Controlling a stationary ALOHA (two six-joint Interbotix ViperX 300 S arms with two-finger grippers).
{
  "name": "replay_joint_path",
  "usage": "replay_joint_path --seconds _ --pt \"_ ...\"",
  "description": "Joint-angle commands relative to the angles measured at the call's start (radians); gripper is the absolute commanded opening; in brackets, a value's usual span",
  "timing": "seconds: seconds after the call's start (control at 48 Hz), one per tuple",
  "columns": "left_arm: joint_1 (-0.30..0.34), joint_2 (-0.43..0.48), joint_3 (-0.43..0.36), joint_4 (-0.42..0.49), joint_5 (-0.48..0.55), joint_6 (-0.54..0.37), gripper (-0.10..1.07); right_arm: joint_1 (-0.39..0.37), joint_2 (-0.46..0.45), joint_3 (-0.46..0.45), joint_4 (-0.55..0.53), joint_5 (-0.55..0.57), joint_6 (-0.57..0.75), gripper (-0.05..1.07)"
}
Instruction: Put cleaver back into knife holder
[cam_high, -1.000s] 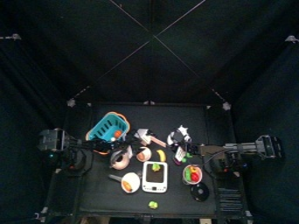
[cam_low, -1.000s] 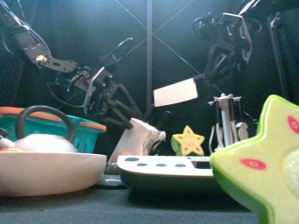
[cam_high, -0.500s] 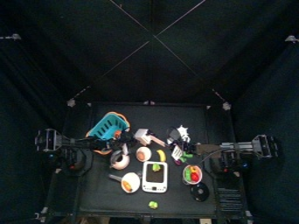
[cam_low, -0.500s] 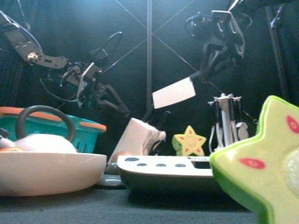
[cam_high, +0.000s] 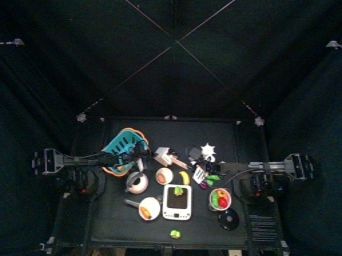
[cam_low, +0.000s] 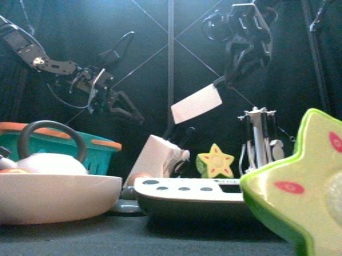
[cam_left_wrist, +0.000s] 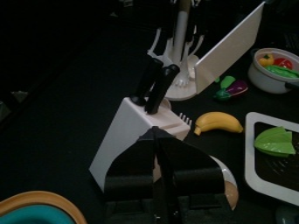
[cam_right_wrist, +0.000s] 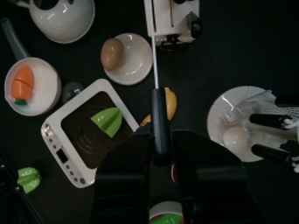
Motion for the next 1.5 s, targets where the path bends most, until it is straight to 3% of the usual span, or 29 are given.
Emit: replay_joint_path --seconds 0.0,0.208,0.479,0.896,1.479 --pt "0.003 -0.008 -0.008 0.006 -0.003 0.003 0.37 -0.031 0.011 -0.097 0.044 0.061 -0.054 0.52" --pt "0.008 0.003 0.002 0.011 -0.006 0.002 0.37 -0.083 0.072 -0.210 0.123 0.161 -0.156 0.52" --pt "0.015 0.014 0.008 0.009 -0.028 0.003 0.37 -0.095 0.156 -0.304 0.170 0.255 -0.229 0.52" --pt "0.029 0.092 -0.012 0.008 -0.043 0.002 0.37 -0.124 0.225 -0.334 0.169 0.282 -0.273 0.52" --pt "0.031 0.103 -0.012 0.006 -0.041 0.002 0.37 -0.124 0.298 -0.385 0.169 0.319 -0.299 0.52"
